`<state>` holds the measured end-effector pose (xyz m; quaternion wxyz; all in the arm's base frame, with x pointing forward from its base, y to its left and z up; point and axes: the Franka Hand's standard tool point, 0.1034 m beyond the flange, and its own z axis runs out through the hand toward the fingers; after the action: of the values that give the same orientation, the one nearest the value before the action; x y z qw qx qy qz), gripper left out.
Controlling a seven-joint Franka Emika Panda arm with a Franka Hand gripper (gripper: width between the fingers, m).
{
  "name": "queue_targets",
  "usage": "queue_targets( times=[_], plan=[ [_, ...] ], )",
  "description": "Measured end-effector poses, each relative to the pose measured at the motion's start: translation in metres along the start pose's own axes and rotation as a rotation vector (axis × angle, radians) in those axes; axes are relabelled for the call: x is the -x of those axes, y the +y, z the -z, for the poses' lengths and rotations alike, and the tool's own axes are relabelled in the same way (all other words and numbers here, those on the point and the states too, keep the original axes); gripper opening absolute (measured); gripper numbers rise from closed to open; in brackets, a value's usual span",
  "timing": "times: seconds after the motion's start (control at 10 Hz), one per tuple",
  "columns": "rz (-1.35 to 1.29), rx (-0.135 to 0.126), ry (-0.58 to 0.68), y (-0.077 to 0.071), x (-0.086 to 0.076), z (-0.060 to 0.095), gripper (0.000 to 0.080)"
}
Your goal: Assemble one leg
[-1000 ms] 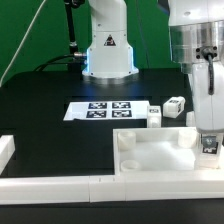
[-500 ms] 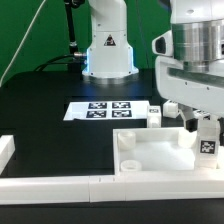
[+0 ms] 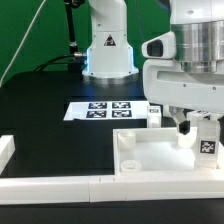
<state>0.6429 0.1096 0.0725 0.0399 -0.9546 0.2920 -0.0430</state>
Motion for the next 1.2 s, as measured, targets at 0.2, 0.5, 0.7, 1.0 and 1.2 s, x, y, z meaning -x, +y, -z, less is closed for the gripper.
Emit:
queue_targets(
  times=[0.2, 0.5, 0.7, 1.0, 1.2],
  plan=[
    [0.008, -0.007, 0.026, -0.002, -0.003, 0.000, 0.0649],
    [-0.150, -0.010, 0.025, -0.002, -0.003, 0.000, 0.0377],
    [-0.262, -0.005, 0.023, 0.002, -0.004, -0.001, 0.0291],
    [-0.838, 0.007, -0.017, 0.005, -0.002, -0.002, 0.0290],
    [-1.183, -0.014, -0.058, 0.008, -0.002, -0.002, 0.0290]
  ],
)
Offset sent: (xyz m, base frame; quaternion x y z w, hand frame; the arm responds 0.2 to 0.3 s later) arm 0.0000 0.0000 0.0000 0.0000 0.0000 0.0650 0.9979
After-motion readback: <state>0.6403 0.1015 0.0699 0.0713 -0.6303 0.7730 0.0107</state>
